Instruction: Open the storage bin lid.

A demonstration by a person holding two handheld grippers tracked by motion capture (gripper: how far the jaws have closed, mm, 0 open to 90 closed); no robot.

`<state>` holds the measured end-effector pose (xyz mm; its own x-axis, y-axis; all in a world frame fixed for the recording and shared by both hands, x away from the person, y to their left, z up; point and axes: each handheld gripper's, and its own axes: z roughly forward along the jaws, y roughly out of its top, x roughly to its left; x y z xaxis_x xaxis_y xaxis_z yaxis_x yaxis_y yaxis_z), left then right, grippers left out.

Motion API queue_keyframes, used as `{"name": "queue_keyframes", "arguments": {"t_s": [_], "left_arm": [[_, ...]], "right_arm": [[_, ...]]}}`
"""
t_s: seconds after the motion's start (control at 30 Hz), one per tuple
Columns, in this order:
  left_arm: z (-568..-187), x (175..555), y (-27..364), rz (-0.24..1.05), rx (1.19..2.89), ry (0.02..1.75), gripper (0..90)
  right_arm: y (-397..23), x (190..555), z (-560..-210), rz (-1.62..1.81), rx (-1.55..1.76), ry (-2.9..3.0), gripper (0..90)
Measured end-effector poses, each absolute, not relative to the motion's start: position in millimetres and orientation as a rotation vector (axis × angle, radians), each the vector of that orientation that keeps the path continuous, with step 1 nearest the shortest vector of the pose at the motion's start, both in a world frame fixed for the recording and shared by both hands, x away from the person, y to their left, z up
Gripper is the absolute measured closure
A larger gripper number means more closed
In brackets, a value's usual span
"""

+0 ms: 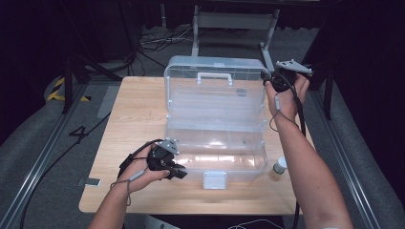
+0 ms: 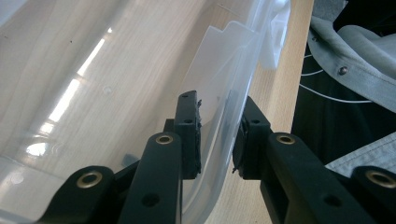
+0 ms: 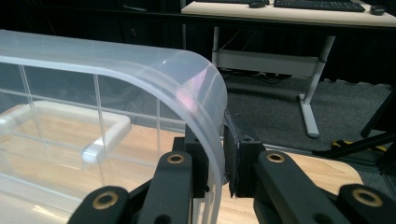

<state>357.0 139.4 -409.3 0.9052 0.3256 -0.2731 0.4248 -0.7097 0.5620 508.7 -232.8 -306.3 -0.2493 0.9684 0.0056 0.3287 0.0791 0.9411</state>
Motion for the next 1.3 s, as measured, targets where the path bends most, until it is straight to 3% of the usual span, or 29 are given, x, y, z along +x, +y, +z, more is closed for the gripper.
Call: {"name": "queue_keyframes", "arguments": {"t_s": [1.3], "left_arm": [[-410.3,352.8,138.8,-0.168,2.418,0.572,73.8]], "right_arm": [[-237.1,552.4,-324.3,1.222,1.346,1.707,81.2]]}}
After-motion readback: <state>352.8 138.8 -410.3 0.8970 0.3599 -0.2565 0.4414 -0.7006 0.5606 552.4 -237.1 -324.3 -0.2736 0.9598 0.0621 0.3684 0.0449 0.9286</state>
